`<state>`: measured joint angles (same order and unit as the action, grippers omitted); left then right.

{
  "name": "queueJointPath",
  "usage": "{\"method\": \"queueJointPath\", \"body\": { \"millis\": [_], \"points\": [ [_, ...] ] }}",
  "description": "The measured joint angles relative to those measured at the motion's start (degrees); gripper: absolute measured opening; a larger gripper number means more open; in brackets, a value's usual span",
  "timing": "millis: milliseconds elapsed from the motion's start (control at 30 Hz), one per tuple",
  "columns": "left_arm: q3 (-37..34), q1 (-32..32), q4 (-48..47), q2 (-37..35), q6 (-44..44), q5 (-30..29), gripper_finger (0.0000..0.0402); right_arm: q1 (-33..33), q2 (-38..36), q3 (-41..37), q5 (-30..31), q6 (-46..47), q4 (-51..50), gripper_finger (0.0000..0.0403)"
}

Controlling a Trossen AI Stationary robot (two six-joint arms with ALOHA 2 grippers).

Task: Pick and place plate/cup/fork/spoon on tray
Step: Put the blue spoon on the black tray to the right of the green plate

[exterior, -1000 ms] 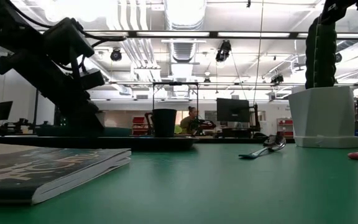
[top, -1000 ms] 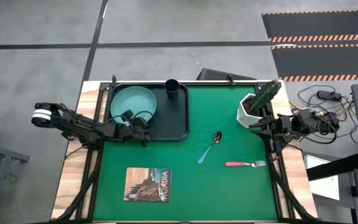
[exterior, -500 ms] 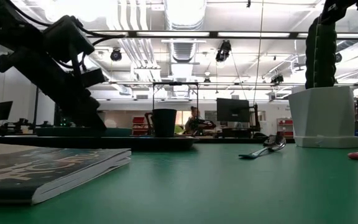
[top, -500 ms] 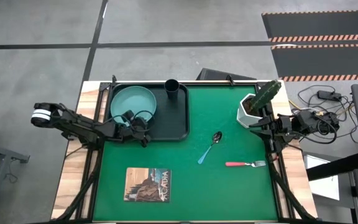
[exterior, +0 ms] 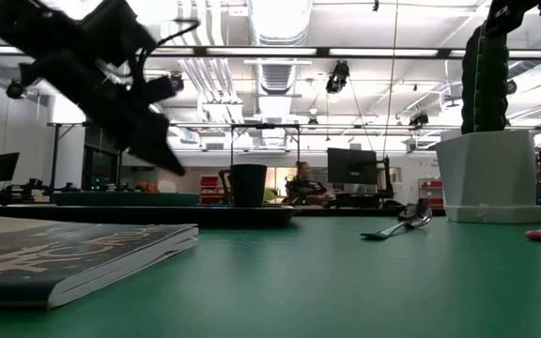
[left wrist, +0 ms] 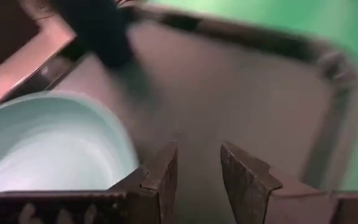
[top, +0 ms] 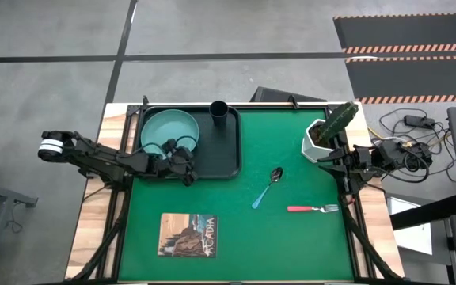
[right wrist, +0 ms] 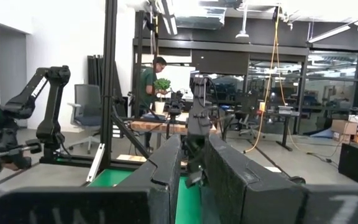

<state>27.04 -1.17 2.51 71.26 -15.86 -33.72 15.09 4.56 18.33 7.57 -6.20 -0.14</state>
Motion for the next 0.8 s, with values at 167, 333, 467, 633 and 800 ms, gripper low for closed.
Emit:
{"method": "queueJointPath", "body": {
  "millis": [167,333,467,633,800],
  "points": [
    [5.12,-0.08,0.14,-0.02,1.5,4.37,0.0103,0.0,0.0,-0.02,-0.01,0.25,0.0,0.0063],
    [8.59,-0.98,1.9,0.38,2.04,7.77,0.0103,0.01,0.0,-0.02,0.0,0.25,0.03,0.0063],
    [10.24,-2.51,9.5,3.21,5.9,9.5,0.0103,0.0,0.02,0.0,0.07,0.25,0.48,0.0063],
    [15.82,-4.58,14.07,10.58,10.82,9.78,0.0103,0.0,0.05,-0.02,0.09,0.25,0.42,0.0063],
    [25.0,-6.44,14.04,20.1,16.45,10.06,0.0103,0.02,0.07,-0.02,0.13,0.25,0.43,0.0063]
  ]
}}
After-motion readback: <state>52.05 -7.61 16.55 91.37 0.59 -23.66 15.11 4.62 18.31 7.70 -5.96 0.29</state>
